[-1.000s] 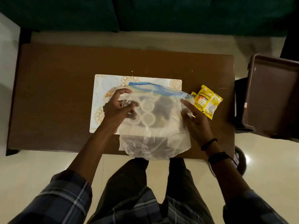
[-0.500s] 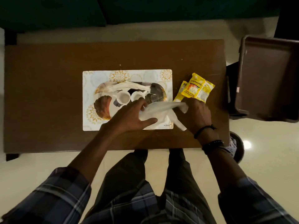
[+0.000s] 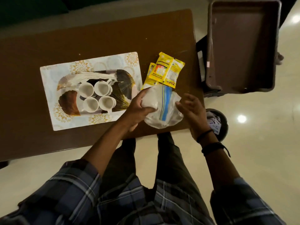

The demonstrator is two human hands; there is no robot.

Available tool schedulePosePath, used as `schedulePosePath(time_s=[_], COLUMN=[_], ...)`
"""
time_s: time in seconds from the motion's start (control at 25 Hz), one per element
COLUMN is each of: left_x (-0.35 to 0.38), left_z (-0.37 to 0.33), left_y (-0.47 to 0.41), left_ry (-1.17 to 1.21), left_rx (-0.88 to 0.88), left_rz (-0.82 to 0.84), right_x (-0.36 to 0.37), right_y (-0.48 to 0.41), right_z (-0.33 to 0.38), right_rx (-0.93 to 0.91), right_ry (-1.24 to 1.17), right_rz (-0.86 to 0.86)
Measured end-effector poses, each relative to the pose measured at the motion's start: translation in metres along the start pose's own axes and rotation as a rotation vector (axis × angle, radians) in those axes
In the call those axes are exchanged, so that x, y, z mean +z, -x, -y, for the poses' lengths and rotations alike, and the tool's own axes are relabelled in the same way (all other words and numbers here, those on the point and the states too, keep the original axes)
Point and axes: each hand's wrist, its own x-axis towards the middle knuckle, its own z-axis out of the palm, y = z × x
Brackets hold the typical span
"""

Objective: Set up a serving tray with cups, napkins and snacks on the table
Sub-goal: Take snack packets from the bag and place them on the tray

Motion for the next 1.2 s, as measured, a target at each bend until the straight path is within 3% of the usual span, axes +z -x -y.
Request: schedulePosePath(time_s=[0.08, 0.12, 0.24, 0.36, 0.48, 0.52, 0.6, 0.72, 0.92, 1.04, 1.2], left_x=[0.019, 0.032, 0.081, 0.129, 0.155, 0.161, 0.168, 0.174, 0.176, 0.172, 0.161], left_z=[0.004, 0.007, 0.02, 0.032, 0.044, 0.049, 0.061, 0.077, 0.097, 0.094, 0.075], left_y=[-0.01, -0.015, -0.027, -0.04, -0.048, -0.05, -0.056, -0.063, -0.08, -0.083, -0.077], left_ry=[0.091, 0.075, -0.251, -0.477, -0.674, -0.675, -0.669, -0.711, -0.629, -0.652, -0.613], left_rx=[-0.029, -0.04, 0.007, 0.076, 0.088, 0.083, 0.075, 0.093, 0.051, 0.023, 0.007], left_rz=[0.105, 0.145, 0.15, 0.17, 0.237, 0.252, 0.261, 0.252, 0.201, 0.174, 0.143], right_x=[-0.024, -0.038, -0.073, -0.101, -0.139, -0.153, -0.17, -0.182, -0.205, -0.205, -0.179], right_y=[0.002, 0.004, 0.007, 0.002, -0.017, -0.027, -0.049, -0.089, -0.142, -0.142, -0.117], right_z=[-0.02, -0.029, -0.059, -0.092, -0.124, -0.139, -0.172, -0.221, -0.252, -0.242, -0.187], right_rx=[0.26, 0.35, 0.348, 0.162, 0.068, 0.097, 0.248, 0.435, 0.712, 0.663, 0.443], right_ry=[-0.215, -0.31, -0.444, -0.469, -0.546, -0.53, -0.457, -0.448, -0.18, -0.25, -0.235], right_rz=[0.299, 0.36, 0.293, -0.12, -0.883, -1.05, -1.167, -1.06, -0.626, -0.608, -0.589])
